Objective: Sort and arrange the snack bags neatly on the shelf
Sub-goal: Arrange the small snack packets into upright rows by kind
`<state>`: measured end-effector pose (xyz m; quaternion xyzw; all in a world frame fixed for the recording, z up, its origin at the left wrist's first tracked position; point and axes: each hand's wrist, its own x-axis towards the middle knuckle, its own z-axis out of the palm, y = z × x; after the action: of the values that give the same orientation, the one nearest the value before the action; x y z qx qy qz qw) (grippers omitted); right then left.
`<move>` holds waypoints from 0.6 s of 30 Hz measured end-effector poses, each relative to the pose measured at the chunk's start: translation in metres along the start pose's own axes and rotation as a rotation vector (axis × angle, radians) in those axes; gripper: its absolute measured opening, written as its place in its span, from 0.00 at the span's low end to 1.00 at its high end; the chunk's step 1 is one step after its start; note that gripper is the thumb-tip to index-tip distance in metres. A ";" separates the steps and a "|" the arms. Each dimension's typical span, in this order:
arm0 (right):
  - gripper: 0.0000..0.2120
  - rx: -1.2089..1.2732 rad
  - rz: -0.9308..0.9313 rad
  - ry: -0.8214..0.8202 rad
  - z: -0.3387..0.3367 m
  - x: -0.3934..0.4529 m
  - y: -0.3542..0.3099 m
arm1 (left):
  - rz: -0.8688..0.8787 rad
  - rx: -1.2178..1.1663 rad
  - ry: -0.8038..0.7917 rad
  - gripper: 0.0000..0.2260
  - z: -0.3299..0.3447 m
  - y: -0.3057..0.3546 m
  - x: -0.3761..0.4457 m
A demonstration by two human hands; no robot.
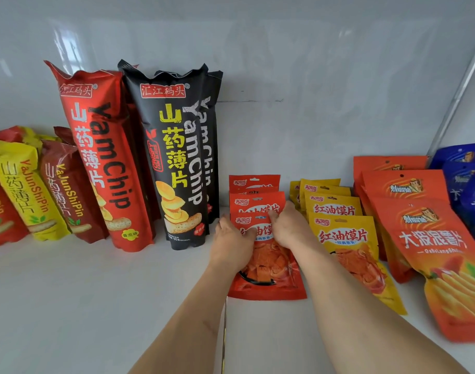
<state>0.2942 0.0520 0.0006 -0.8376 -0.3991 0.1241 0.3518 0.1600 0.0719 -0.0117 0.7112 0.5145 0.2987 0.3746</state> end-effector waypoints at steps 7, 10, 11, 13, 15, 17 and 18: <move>0.20 -0.017 0.015 0.017 0.002 -0.002 0.001 | 0.070 0.081 -0.022 0.27 -0.001 -0.008 -0.009; 0.21 -0.056 0.016 0.025 0.005 -0.001 0.002 | 0.092 0.135 -0.014 0.29 0.002 -0.010 -0.011; 0.21 -0.069 0.022 0.026 0.005 -0.001 0.001 | 0.093 0.142 -0.010 0.29 0.002 -0.010 -0.012; 0.22 -0.098 0.030 0.034 0.003 -0.002 -0.003 | 0.095 0.124 -0.003 0.29 0.001 -0.009 -0.013; 0.23 -0.130 0.020 0.061 0.001 -0.005 -0.008 | 0.089 0.081 -0.002 0.28 -0.003 -0.007 -0.014; 0.24 -0.185 -0.020 0.106 -0.003 -0.009 -0.013 | 0.077 0.063 -0.003 0.25 -0.008 -0.007 -0.016; 0.25 -0.217 -0.041 0.131 -0.004 -0.012 -0.016 | 0.075 0.068 -0.002 0.24 -0.012 -0.007 -0.019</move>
<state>0.2794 0.0475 0.0138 -0.8688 -0.4034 0.0180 0.2867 0.1414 0.0580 -0.0124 0.7424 0.4971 0.2943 0.3393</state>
